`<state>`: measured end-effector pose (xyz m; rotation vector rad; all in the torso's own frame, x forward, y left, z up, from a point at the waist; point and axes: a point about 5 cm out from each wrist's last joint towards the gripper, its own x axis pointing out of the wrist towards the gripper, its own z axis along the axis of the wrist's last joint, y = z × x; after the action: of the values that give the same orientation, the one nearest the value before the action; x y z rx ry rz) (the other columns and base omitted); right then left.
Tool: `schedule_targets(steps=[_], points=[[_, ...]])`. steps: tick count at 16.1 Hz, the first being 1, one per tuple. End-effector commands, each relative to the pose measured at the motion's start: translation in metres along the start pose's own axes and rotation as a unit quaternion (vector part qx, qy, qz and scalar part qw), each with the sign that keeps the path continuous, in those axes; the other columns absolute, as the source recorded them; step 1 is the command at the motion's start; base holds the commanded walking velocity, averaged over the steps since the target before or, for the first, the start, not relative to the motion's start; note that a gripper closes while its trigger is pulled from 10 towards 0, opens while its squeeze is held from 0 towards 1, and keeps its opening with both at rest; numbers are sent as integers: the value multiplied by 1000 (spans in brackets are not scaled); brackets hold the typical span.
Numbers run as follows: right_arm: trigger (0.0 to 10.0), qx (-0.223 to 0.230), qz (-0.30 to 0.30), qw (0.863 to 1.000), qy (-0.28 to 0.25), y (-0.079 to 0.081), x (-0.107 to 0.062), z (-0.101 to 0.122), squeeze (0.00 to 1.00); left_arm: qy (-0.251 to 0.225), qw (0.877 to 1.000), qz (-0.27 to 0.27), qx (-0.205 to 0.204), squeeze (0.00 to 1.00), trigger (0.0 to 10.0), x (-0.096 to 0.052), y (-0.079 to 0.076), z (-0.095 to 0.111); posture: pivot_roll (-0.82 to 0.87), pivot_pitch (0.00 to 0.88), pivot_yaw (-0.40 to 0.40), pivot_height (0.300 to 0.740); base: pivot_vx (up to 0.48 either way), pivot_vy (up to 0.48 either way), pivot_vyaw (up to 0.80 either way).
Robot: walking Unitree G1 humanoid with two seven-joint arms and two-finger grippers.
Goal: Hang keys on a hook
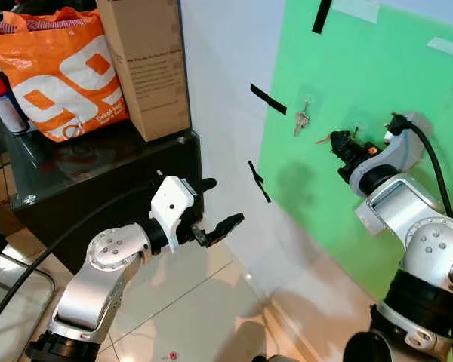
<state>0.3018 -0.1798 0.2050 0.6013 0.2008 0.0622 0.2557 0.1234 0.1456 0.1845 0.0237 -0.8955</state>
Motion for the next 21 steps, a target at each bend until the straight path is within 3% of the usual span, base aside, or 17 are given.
schedule_targets(steps=[1, 8, 13, 17, 18, 21], points=[[10000, 22, -15, 1000, -2, -4, 0, 3, 0, -2, 1000, -5, 4, 0, 10000, 0, 0, 1, -60, 0, 5, 740, 0, 0, 0], [10000, 61, -50, 997, 5, -16, -4, -1, 0, -2, 1000, -6, 3, 0, 10000, 0, 0, 0, -62, 0, 6, 740, 0, 0, 0], [10000, 50, -54, 997, 16, -19, -8, -5, 0, -3, 1000, -8, 4, 0, 10000, 1, 1, 3, -66, 0, 13, 740, 0, 0, 0], [10000, -83, -25, 996, 2, -7, -14, 0, 0, -5, 1000, -10, 7, 0, 10000, 1, 1, 6, -67, 0, 15, 740, 0, 0, 0], [10000, -142, -17, 990, -1, -2, -17, 0, 0, -6, 1000, -11, 7, 0, 10000, 2, 1, 8, -69, 0, 18, 740, 0, 0, 0], [10000, -210, -4, 978, -11, 5, -19, -3, 0, -5, 1000, -13, 7, 0, 10000, 2, 1, 9, -69, 0, 21, 740, 0, 0, 0]])
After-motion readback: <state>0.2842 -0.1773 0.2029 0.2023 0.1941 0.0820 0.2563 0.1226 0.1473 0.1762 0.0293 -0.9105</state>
